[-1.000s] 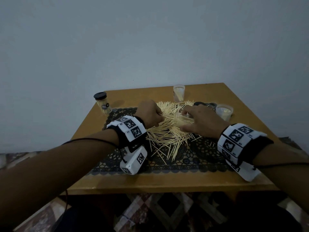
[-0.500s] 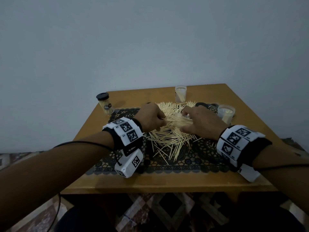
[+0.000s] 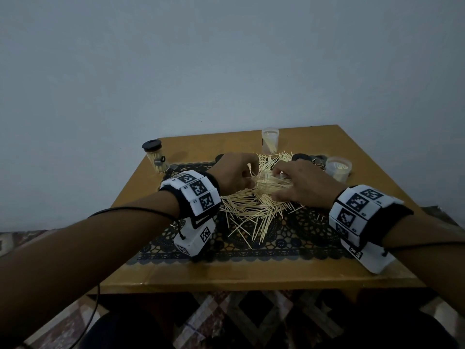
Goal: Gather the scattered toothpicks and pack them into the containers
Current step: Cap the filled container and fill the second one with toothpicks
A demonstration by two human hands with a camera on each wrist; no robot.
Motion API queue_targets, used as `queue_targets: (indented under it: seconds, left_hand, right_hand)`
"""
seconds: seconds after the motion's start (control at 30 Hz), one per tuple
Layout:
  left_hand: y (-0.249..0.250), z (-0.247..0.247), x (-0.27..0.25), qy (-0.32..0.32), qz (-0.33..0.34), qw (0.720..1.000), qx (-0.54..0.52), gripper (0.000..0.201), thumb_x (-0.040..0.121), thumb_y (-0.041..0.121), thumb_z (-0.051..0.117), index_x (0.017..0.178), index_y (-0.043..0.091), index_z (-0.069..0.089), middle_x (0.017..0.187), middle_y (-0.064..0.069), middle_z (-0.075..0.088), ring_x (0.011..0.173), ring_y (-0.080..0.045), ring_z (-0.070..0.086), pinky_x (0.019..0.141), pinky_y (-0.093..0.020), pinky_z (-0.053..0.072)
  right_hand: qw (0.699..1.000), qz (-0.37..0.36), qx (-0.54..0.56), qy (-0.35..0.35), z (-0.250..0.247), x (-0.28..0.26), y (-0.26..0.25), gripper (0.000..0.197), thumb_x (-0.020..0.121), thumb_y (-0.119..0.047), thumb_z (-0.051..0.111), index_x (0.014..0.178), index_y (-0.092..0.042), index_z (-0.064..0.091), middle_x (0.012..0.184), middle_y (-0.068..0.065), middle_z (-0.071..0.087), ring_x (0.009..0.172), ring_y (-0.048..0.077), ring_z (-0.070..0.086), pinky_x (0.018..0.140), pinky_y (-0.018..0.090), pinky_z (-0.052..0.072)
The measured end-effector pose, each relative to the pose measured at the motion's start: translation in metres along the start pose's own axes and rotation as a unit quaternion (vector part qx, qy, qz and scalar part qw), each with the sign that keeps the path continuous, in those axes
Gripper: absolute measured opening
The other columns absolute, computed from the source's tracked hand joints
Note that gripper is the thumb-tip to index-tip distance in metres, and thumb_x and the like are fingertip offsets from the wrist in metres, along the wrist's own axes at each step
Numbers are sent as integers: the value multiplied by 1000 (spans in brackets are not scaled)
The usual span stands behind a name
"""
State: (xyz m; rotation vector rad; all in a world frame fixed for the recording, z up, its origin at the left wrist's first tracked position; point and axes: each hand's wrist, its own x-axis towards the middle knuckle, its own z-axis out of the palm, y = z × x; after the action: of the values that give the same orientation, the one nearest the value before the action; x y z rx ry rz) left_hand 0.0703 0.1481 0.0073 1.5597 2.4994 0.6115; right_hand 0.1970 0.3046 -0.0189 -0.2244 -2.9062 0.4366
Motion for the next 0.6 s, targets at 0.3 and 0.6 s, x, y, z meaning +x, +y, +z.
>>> queue_targets:
  seconds: [0.3,0.6]
  left_hand:
    - [2,7,2,45,-20,990,-131,20,76,3,77,82,11,60,76,-5,68,67,-14,66,68,-30,56]
    - [17,10,5,19,-151,953,-262,39,85,-13,35,119,1,49,102,-23,54,88,-26,49,69,-35,40]
  right_hand:
    - [1000,-10,9,-8,0,-1,-5,47,78,-44,76,113,-18,58,107,4,65,93,18,58,72,29,44]
    - [1000,2,13,8,0,-2,-7,49,79,-43,75,116,-17,57,107,6,66,89,18,58,70,28,41]
